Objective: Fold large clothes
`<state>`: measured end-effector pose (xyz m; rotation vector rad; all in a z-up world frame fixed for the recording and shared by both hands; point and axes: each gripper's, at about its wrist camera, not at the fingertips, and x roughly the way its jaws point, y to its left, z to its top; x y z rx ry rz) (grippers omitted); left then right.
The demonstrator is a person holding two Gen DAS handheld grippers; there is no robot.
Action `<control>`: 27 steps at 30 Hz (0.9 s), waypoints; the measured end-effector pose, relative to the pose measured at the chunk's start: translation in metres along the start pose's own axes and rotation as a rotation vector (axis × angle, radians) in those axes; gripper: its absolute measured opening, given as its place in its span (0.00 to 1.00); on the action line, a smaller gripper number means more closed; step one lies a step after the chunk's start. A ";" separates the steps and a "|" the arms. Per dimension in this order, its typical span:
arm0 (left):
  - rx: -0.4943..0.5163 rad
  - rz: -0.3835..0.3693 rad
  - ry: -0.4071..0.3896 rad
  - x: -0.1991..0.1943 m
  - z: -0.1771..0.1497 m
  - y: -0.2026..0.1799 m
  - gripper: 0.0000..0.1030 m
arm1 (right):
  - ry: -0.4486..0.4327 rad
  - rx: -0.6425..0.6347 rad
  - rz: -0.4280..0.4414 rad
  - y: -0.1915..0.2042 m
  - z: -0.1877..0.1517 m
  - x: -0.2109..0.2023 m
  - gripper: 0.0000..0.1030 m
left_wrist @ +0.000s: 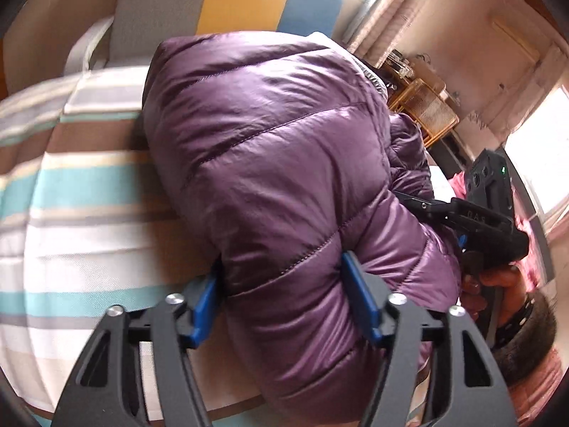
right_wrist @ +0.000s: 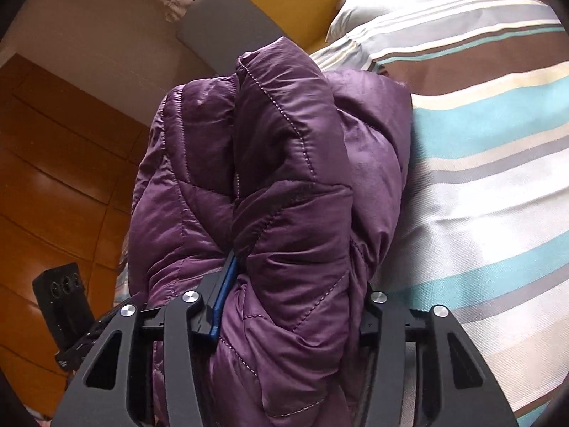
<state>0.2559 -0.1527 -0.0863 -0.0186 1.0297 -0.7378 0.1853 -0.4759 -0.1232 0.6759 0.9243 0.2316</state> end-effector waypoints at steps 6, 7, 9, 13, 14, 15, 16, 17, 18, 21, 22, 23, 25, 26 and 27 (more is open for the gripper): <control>0.079 0.047 -0.064 -0.024 0.002 -0.023 0.44 | -0.048 -0.035 0.034 0.010 -0.023 -0.021 0.37; 0.092 0.054 -0.074 -0.030 0.002 -0.025 0.44 | -0.055 -0.040 0.040 0.012 -0.028 -0.022 0.37; 0.096 0.058 -0.088 -0.040 0.002 -0.024 0.43 | -0.067 -0.051 0.061 0.019 -0.037 -0.024 0.37; 0.105 0.085 -0.136 -0.063 0.001 -0.022 0.42 | -0.083 -0.076 0.096 0.031 -0.048 -0.024 0.37; 0.108 0.100 -0.151 -0.071 0.000 -0.021 0.42 | -0.087 -0.082 0.106 0.036 -0.051 -0.023 0.37; 0.106 0.106 -0.157 -0.075 0.001 -0.017 0.42 | -0.090 -0.089 0.113 0.042 -0.051 -0.023 0.37; 0.100 0.117 -0.166 -0.082 0.000 -0.014 0.42 | -0.091 -0.098 0.120 0.049 -0.053 -0.022 0.37; 0.096 0.123 -0.170 -0.087 -0.001 -0.011 0.42 | -0.092 -0.108 0.126 0.055 -0.054 -0.021 0.37; 0.092 0.133 -0.177 -0.093 -0.002 -0.006 0.42 | -0.090 -0.117 0.134 0.060 -0.055 -0.017 0.37; 0.069 0.167 -0.204 -0.111 -0.007 0.011 0.42 | -0.075 -0.149 0.157 0.081 -0.057 -0.008 0.37; 0.060 0.176 -0.213 -0.117 -0.008 0.018 0.42 | -0.070 -0.161 0.163 0.085 -0.055 0.001 0.37; 0.046 0.194 -0.227 -0.126 -0.011 0.026 0.42 | -0.064 -0.175 0.169 0.093 -0.056 0.008 0.37; 0.028 0.215 -0.241 -0.134 -0.013 0.037 0.42 | -0.053 -0.200 0.185 0.110 -0.057 0.022 0.37; 0.019 0.231 -0.253 -0.141 -0.015 0.045 0.42 | -0.050 -0.211 0.195 0.118 -0.058 0.027 0.37; 0.004 0.244 -0.266 -0.149 -0.018 0.054 0.42 | -0.048 -0.227 0.203 0.127 -0.059 0.035 0.37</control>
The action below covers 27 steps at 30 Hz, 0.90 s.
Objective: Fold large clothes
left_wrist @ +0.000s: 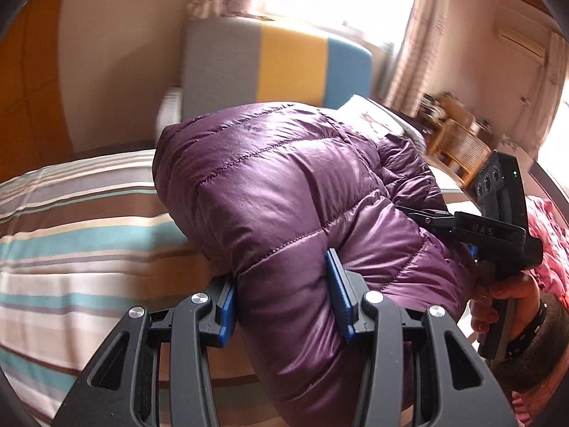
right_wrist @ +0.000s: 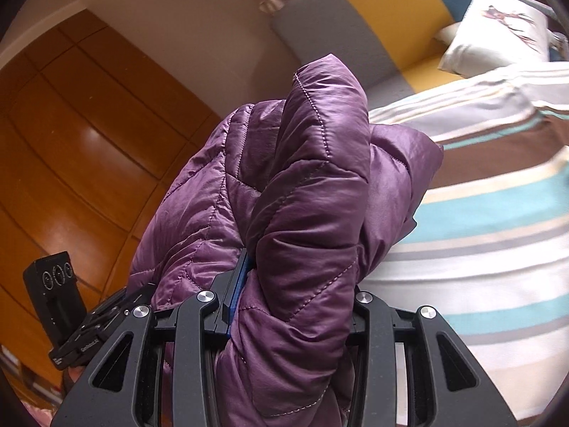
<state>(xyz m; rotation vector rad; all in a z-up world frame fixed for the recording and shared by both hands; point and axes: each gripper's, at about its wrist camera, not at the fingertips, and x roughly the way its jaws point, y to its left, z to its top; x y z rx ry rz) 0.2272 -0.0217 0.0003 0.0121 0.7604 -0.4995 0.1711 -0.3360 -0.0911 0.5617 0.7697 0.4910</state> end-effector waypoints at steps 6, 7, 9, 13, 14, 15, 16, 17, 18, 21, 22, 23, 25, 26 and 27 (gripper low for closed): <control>-0.074 0.095 -0.045 -0.024 -0.002 0.066 0.42 | 0.042 -0.083 0.047 0.038 0.007 0.076 0.37; -0.091 0.112 -0.051 -0.027 -0.004 0.078 0.42 | 0.049 -0.090 0.054 0.043 0.010 0.084 0.37; -0.127 0.136 -0.056 -0.032 -0.008 0.099 0.42 | 0.069 -0.111 0.060 0.054 0.007 0.103 0.37; -0.185 0.167 -0.046 -0.029 -0.021 0.133 0.42 | 0.107 -0.153 0.026 0.064 -0.001 0.139 0.37; -0.203 0.173 -0.030 -0.022 -0.025 0.142 0.43 | 0.114 -0.156 0.005 0.062 -0.003 0.145 0.37; -0.214 0.181 -0.007 -0.013 -0.031 0.149 0.43 | 0.118 -0.154 -0.012 0.061 -0.006 0.152 0.37; -0.224 0.189 0.017 -0.004 -0.038 0.154 0.45 | 0.118 -0.148 -0.021 0.056 -0.008 0.155 0.37; -0.231 0.192 0.029 -0.001 -0.045 0.160 0.46 | 0.118 -0.131 -0.026 0.050 -0.010 0.158 0.39; -0.235 0.195 0.032 0.004 -0.050 0.160 0.47 | 0.118 -0.119 -0.029 0.051 -0.012 0.162 0.40; -0.203 0.235 0.019 0.012 -0.057 0.149 0.49 | 0.112 -0.125 -0.055 0.045 -0.014 0.163 0.44; -0.197 0.244 0.019 0.010 -0.061 0.145 0.49 | 0.110 -0.124 -0.064 0.051 -0.015 0.166 0.44; -0.197 0.251 0.021 0.010 -0.062 0.143 0.49 | 0.106 -0.120 -0.074 0.052 -0.016 0.164 0.47; -0.212 0.256 0.026 0.008 -0.062 0.143 0.51 | 0.095 -0.119 -0.101 0.071 -0.017 0.162 0.51; -0.223 0.254 0.026 0.006 -0.063 0.145 0.51 | 0.092 -0.127 -0.116 0.078 -0.021 0.160 0.53; -0.233 0.255 0.026 0.004 -0.064 0.146 0.52 | 0.089 -0.139 -0.129 0.081 -0.022 0.157 0.54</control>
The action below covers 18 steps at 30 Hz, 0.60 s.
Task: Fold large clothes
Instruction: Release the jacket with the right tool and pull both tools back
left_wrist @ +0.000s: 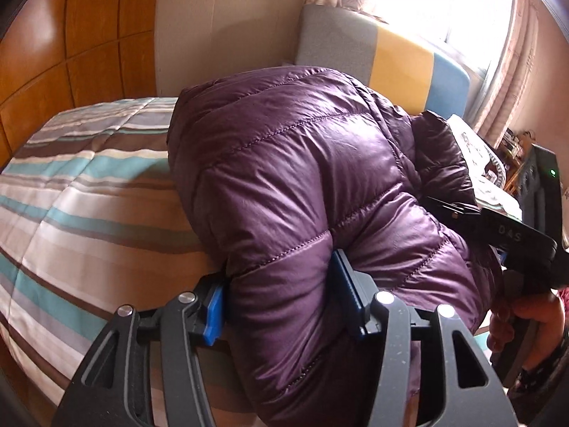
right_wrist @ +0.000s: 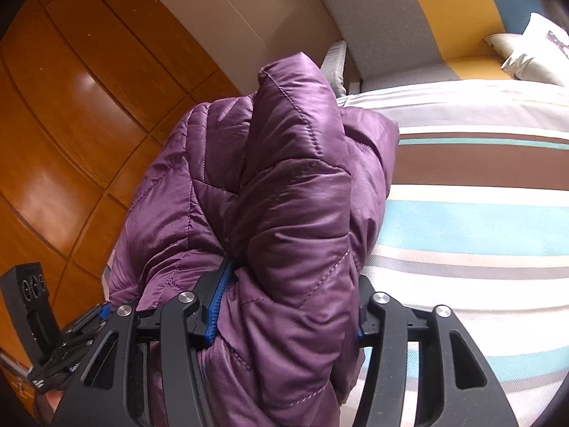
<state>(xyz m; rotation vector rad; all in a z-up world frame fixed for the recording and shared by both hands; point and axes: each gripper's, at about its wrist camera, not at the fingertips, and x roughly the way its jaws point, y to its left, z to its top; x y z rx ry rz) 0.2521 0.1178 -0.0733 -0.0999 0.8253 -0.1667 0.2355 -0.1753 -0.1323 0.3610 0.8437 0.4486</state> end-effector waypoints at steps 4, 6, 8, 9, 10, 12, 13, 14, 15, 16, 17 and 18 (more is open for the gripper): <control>-0.003 0.018 -0.003 -0.005 -0.003 0.000 0.55 | -0.018 -0.056 -0.047 0.016 -0.004 -0.023 0.54; -0.002 0.033 -0.007 -0.010 -0.006 -0.003 0.55 | -0.035 -0.084 -0.078 0.023 -0.008 -0.035 0.54; -0.001 0.047 -0.012 -0.015 -0.008 -0.006 0.57 | -0.054 -0.114 -0.113 0.030 -0.009 -0.046 0.54; -0.001 0.057 -0.015 -0.018 -0.009 -0.007 0.58 | -0.068 -0.129 -0.129 0.034 -0.010 -0.052 0.54; 0.000 0.064 -0.016 -0.020 -0.009 -0.008 0.59 | -0.097 -0.153 -0.155 0.039 -0.012 -0.060 0.54; 0.004 0.080 -0.024 -0.026 -0.011 -0.010 0.62 | -0.160 -0.192 -0.192 0.048 -0.013 -0.073 0.54; 0.003 0.085 -0.031 -0.029 -0.012 -0.010 0.65 | -0.192 -0.204 -0.195 0.052 -0.013 -0.078 0.54; 0.001 0.089 -0.040 -0.033 -0.012 -0.011 0.67 | -0.224 -0.216 -0.191 0.058 -0.014 -0.085 0.54; 0.002 0.092 -0.045 -0.035 -0.013 -0.012 0.67 | -0.242 -0.227 -0.186 0.062 -0.013 -0.088 0.54; 0.008 0.099 -0.053 -0.038 -0.013 -0.014 0.67 | -0.262 -0.244 -0.178 0.069 -0.011 -0.090 0.54; 0.018 0.106 -0.060 -0.040 -0.013 -0.017 0.67 | -0.267 -0.268 -0.166 0.075 -0.006 -0.086 0.54; 0.034 0.119 -0.071 -0.041 -0.011 -0.020 0.67 | -0.256 -0.293 -0.161 0.079 0.005 -0.077 0.54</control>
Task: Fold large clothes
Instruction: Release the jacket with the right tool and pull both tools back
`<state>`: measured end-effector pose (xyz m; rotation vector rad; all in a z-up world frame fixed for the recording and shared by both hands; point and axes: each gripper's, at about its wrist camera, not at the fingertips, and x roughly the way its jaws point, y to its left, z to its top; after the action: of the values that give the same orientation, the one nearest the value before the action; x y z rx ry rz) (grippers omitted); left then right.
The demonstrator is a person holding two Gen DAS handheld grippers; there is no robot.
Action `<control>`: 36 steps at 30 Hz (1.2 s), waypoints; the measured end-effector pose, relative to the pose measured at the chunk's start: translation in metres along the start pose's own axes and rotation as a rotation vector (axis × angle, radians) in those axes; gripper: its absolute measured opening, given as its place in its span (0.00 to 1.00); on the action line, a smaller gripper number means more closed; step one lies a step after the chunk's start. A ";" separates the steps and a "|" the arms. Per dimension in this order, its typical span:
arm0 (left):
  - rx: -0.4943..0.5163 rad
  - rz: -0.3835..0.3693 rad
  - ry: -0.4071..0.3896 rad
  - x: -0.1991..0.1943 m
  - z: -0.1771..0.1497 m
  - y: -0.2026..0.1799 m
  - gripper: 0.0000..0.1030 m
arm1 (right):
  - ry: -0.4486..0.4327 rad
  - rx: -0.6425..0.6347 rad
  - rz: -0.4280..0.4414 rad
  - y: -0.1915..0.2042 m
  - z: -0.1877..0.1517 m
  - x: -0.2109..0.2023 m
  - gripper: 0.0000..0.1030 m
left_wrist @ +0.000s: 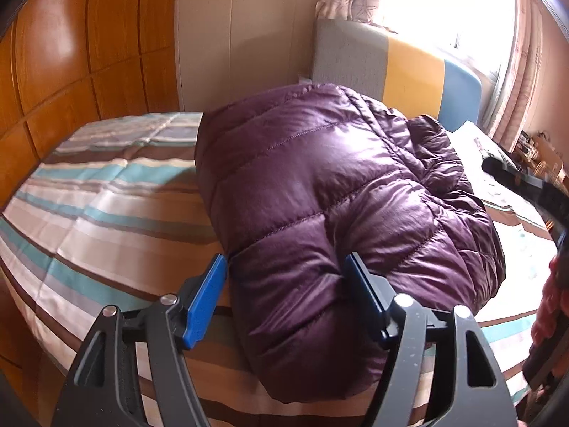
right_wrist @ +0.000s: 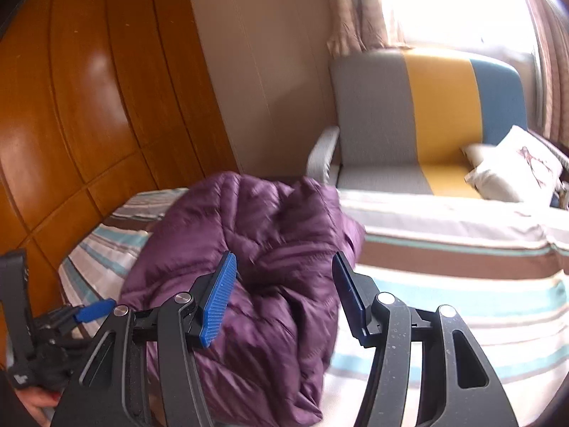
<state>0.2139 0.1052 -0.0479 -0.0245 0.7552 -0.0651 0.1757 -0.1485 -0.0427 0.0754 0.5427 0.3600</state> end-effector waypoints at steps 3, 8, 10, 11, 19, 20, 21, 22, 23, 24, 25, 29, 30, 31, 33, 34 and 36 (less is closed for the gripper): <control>0.040 0.040 -0.043 -0.007 0.013 -0.007 0.67 | 0.036 -0.115 -0.031 0.023 0.017 0.029 0.49; 0.014 0.048 -0.026 0.012 0.048 -0.003 0.67 | 0.156 -0.126 -0.135 0.022 0.025 0.082 0.44; 0.013 0.047 0.020 0.030 0.053 -0.003 0.68 | 0.224 -0.094 -0.188 0.011 0.021 0.105 0.40; 0.008 0.032 0.047 0.042 0.055 -0.003 0.68 | 0.245 -0.062 -0.192 0.002 0.017 0.113 0.40; 0.069 0.019 0.056 0.080 0.050 -0.021 0.72 | 0.234 0.022 -0.196 -0.032 -0.010 0.138 0.40; 0.062 0.015 0.064 0.084 0.051 -0.021 0.72 | 0.220 0.005 -0.210 -0.031 -0.012 0.137 0.40; 0.064 0.018 0.068 0.086 0.051 -0.021 0.72 | 0.209 0.001 -0.215 -0.030 -0.013 0.136 0.40; 0.070 0.022 0.072 0.088 0.051 -0.020 0.72 | 0.206 0.001 -0.217 -0.029 -0.015 0.136 0.40; 0.072 0.023 0.072 0.088 0.051 -0.019 0.72 | 0.209 -0.002 -0.216 -0.028 -0.014 0.134 0.40; 0.076 0.025 0.070 0.086 0.051 -0.019 0.72 | 0.213 -0.007 -0.215 -0.027 -0.014 0.131 0.40; 0.079 0.027 0.068 0.085 0.052 -0.019 0.73 | 0.219 -0.015 -0.216 -0.025 -0.012 0.127 0.40; 0.028 0.056 0.079 0.062 0.048 -0.015 0.89 | 0.196 -0.025 -0.208 -0.015 -0.003 0.096 0.50; 0.005 0.055 0.087 0.056 0.046 -0.012 0.95 | 0.180 -0.026 -0.194 -0.012 -0.004 0.085 0.61; -0.013 0.048 0.091 0.052 0.043 -0.009 0.98 | 0.165 -0.032 -0.176 -0.009 -0.004 0.072 0.71; -0.034 0.047 0.083 0.034 0.032 -0.006 0.98 | 0.147 -0.055 -0.162 -0.002 -0.008 0.050 0.74; -0.037 0.059 0.078 0.028 0.028 -0.005 0.98 | 0.145 -0.067 -0.153 0.002 -0.011 0.039 0.74; -0.041 0.121 0.063 0.010 0.014 -0.003 0.98 | 0.149 -0.068 -0.133 0.007 -0.015 0.021 0.82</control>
<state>0.2307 0.1015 -0.0449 -0.0157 0.8199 0.0648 0.1822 -0.1347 -0.0651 -0.0535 0.6790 0.2548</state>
